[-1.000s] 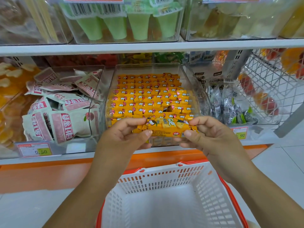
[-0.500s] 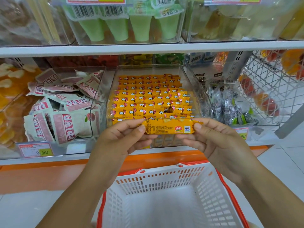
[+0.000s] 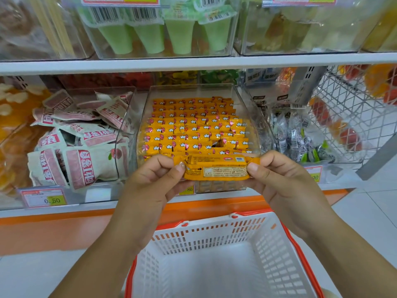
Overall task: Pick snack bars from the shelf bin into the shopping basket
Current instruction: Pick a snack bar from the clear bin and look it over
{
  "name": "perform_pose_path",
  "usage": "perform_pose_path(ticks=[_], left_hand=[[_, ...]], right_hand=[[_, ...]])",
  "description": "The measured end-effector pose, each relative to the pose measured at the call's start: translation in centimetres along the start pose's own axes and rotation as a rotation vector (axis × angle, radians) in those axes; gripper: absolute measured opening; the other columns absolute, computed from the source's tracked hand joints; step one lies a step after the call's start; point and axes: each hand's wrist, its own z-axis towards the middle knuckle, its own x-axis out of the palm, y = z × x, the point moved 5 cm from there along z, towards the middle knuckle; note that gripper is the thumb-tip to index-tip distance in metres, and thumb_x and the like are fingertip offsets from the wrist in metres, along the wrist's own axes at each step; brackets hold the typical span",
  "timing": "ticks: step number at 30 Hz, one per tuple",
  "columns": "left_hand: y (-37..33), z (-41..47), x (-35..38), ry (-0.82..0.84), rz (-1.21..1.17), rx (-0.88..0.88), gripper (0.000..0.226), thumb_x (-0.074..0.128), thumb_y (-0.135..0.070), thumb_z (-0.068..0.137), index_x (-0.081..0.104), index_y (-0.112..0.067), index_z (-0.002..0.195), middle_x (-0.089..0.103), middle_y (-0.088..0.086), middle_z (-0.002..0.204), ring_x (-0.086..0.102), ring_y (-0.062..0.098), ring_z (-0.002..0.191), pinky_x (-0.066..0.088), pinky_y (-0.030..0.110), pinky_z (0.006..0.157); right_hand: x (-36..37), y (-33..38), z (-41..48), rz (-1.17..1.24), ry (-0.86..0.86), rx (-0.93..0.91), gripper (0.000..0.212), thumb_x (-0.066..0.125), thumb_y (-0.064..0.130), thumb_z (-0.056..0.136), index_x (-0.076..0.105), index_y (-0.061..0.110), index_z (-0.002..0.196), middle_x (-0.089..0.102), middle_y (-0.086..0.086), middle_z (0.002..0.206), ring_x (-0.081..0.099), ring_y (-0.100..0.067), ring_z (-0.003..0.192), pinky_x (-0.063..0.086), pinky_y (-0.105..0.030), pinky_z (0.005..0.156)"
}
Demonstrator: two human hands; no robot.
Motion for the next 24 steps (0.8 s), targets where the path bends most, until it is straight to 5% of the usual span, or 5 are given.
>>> perform_pose_path(ticks=[4, 7, 9, 18, 24], left_hand=[[-0.1, -0.4, 0.4, -0.064, 0.123, 0.035, 0.009, 0.056, -0.009, 0.092, 0.055, -0.007, 0.083, 0.067, -0.007, 0.064, 0.070, 0.011, 0.067, 0.057, 0.036, 0.081], [-0.5, -0.6, 0.4, -0.113, 0.133, 0.070, 0.011, 0.060, -0.010, 0.090, 0.061, -0.017, 0.099, 0.076, -0.001, 0.085, 0.074, 0.018, 0.075, 0.060, 0.030, 0.071], [-0.6, -0.8, 0.4, -0.141, 0.116, 0.097, 0.017, 0.064, -0.013, 0.085, 0.065, -0.023, 0.098, 0.077, -0.002, 0.096, 0.074, 0.021, 0.077, 0.059, 0.025, 0.065], [-0.5, -0.7, 0.3, -0.111, 0.085, 0.006, 0.037, 0.070, -0.022, 0.065, 0.072, -0.025, 0.101, 0.078, -0.001, 0.091, 0.075, 0.015, 0.081, 0.058, 0.018, 0.070], [-0.1, -0.2, -0.3, -0.044, -0.086, -0.097, 0.027, 0.062, -0.008, 0.078, 0.074, -0.016, 0.101, 0.076, 0.012, 0.098, 0.075, 0.021, 0.085, 0.057, 0.019, 0.067]], right_hand=[[0.3, 0.0, -0.1, 0.020, -0.032, -0.007, 0.007, 0.071, 0.022, 0.063, 0.064, 0.021, 0.061, 0.074, -0.012, 0.083, 0.074, -0.025, 0.080, 0.059, -0.027, 0.070], [0.1, 0.0, -0.2, -0.060, -0.074, -0.033, 0.017, 0.072, 0.025, 0.062, 0.062, 0.019, 0.075, 0.075, -0.011, 0.085, 0.074, -0.029, 0.078, 0.060, -0.029, 0.068], [-0.1, 0.2, -0.2, -0.119, -0.109, -0.057, 0.031, 0.072, 0.026, 0.064, 0.055, 0.015, 0.087, 0.075, -0.012, 0.093, 0.074, -0.032, 0.078, 0.060, -0.031, 0.065], [0.6, 0.1, -0.4, -0.111, -0.032, -0.032, 0.028, 0.080, 0.030, 0.065, 0.069, 0.019, 0.088, 0.073, -0.017, 0.103, 0.073, -0.039, 0.087, 0.059, -0.027, 0.069], [0.6, 0.1, -0.2, -0.014, -0.016, 0.046, 0.037, 0.070, 0.017, 0.063, 0.064, 0.004, 0.097, 0.074, -0.019, 0.098, 0.074, -0.037, 0.083, 0.059, -0.025, 0.063]])
